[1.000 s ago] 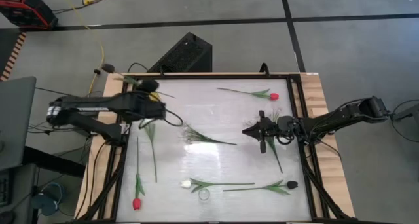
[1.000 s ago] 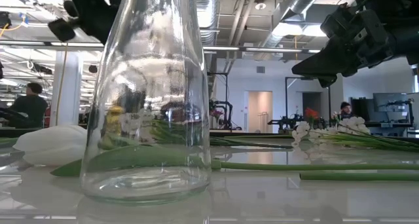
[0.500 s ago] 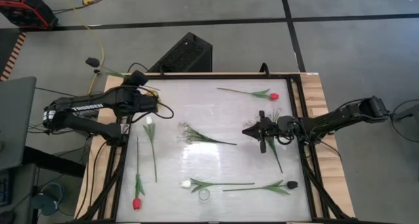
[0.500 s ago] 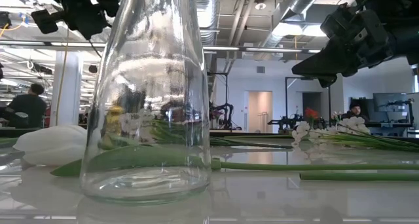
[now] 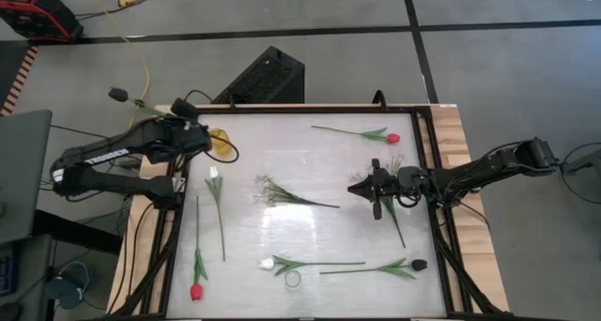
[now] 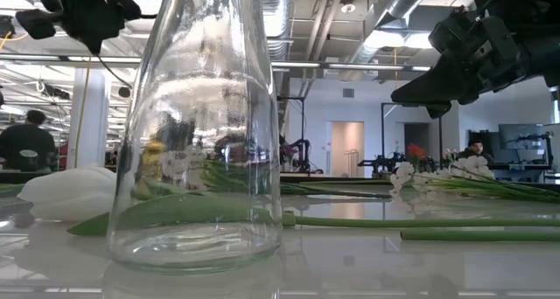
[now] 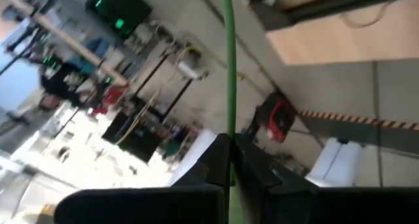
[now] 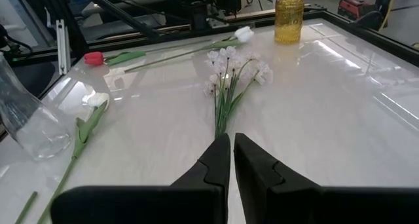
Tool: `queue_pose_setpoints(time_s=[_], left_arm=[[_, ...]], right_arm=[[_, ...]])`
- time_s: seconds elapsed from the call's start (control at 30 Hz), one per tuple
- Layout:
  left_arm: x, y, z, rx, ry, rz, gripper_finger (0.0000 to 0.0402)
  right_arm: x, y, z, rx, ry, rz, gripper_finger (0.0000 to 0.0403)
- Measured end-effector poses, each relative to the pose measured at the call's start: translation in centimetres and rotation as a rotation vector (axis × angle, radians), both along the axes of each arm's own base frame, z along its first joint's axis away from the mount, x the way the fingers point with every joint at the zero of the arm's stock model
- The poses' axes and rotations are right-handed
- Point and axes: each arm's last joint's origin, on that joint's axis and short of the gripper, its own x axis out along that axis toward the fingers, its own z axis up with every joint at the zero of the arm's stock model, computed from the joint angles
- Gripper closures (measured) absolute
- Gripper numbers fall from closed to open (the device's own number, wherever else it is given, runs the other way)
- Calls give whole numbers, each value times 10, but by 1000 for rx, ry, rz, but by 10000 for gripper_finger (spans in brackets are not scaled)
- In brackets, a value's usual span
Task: Sort flowers into vase by color
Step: Put the top black tulip into the yellow vase
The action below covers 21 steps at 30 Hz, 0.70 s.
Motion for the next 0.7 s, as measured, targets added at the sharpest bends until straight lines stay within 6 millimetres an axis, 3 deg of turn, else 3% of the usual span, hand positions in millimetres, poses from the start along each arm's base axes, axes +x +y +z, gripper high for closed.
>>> queue_pose_setpoints(time_s=[0.3,0.7], left_arm=[[-1,12,-22,23,143,84,401],[-4,13,-21,9,126,95,401]], right_arm=[[0,0,1,3,-6,-4,352],[0,0,1,1,-7,-9,352]])
